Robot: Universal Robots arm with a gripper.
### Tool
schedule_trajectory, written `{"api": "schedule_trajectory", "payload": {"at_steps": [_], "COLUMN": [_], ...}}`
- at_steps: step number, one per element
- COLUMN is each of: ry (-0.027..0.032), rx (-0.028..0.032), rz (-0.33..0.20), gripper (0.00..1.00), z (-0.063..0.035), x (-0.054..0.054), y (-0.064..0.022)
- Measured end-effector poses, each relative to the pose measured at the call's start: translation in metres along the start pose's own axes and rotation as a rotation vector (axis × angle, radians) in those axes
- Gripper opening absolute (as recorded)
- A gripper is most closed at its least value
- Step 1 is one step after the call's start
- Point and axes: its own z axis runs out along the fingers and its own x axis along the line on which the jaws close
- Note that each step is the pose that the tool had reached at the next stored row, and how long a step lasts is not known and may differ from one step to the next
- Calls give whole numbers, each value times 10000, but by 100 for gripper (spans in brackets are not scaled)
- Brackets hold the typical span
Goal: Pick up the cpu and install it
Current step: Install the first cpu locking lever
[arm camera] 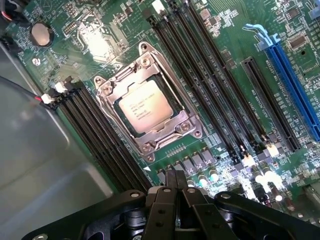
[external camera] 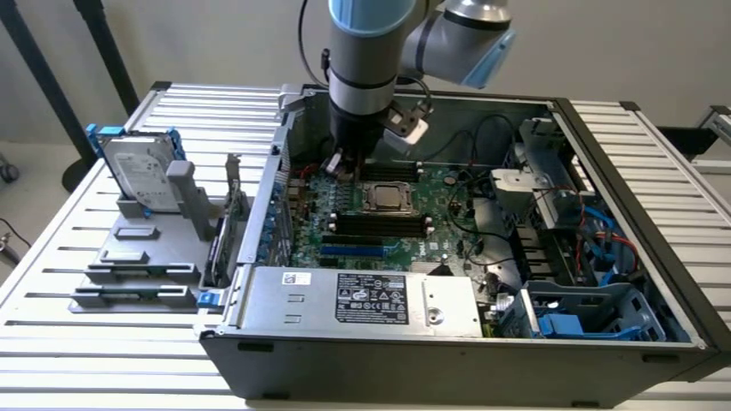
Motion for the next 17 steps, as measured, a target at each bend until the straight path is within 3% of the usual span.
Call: {"api": "schedule_trajectory", "payload": {"at_steps": [6, 8, 11, 17], "ry": [-12, -47, -155, -493], "rx": [-198, -233, -249, -302], "rz": [-444, -586, -793, -1366], "gripper": [11, 11, 11, 11], "z": [8, 11, 17, 26], "x": [27, 38, 59, 80], "y": [-18, -25, -40, -74]}}
